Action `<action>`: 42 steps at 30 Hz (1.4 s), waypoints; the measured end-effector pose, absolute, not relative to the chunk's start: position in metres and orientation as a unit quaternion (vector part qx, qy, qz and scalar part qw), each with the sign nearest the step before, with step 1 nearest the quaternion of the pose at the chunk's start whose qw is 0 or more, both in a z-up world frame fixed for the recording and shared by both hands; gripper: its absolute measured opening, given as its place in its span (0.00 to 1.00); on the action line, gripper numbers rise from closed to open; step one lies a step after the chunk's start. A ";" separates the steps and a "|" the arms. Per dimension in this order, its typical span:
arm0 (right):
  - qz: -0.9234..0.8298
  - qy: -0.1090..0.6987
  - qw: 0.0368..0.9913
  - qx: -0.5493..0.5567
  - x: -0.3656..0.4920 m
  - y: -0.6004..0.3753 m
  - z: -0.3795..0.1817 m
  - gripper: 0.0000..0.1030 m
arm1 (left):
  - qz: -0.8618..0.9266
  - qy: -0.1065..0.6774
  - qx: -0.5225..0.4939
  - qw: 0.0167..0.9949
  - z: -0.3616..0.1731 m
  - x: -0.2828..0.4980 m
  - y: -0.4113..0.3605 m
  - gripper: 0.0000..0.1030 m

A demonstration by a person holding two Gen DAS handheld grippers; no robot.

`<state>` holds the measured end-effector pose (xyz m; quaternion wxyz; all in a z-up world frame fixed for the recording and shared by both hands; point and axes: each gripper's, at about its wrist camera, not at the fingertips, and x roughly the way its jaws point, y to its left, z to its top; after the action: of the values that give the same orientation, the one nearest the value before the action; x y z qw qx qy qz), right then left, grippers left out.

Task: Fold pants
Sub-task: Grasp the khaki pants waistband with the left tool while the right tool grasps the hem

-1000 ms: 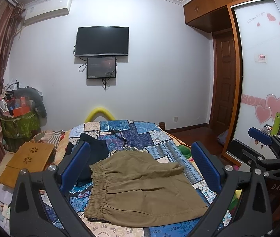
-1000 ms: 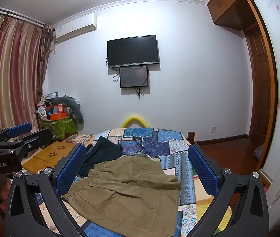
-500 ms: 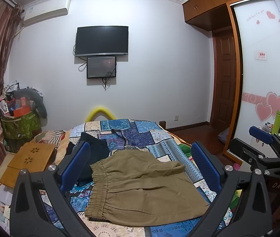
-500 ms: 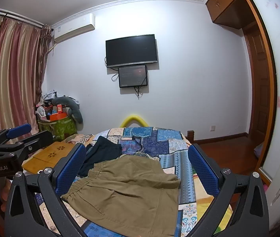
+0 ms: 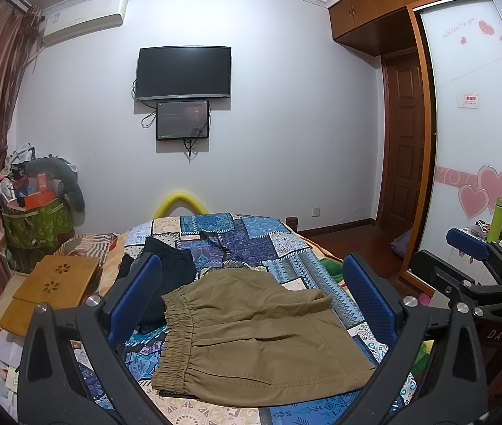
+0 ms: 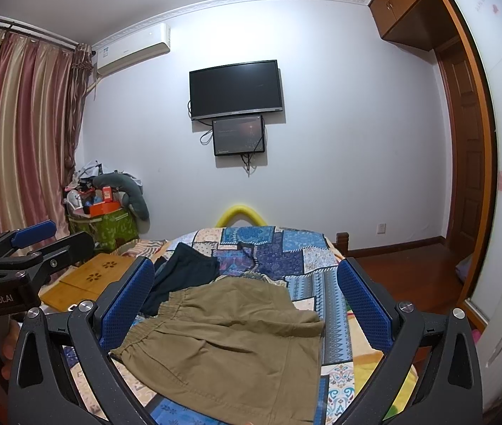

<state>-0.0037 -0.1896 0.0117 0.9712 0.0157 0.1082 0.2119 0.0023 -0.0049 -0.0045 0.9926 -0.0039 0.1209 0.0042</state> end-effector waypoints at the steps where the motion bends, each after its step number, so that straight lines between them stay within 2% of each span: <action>1: 0.212 0.108 0.971 0.016 -0.004 -0.190 0.012 0.99 | 0.004 0.121 -0.004 0.993 -0.005 0.002 -0.005 1.00; 14: 0.212 0.113 0.971 0.018 -0.005 -0.188 0.007 0.99 | 0.004 0.124 -0.003 0.992 -0.008 0.006 -0.004 1.00; 24: 0.209 0.135 0.968 0.021 0.011 -0.187 -0.002 0.99 | 0.012 0.156 -0.007 0.988 -0.022 0.034 0.006 1.00; 31: 0.199 0.199 0.959 0.034 0.053 -0.194 -0.033 0.99 | 0.029 0.196 -0.015 0.980 -0.047 0.077 0.031 1.00; 42: 0.163 0.318 0.933 0.032 0.123 -0.221 -0.099 0.98 | 0.059 0.301 -0.028 0.951 -0.105 0.164 0.088 1.00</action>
<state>0.1235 -0.2206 -0.0989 0.9334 0.0317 0.3182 0.1631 0.1642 0.0884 -0.1046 0.9515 -0.0285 0.3006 0.0595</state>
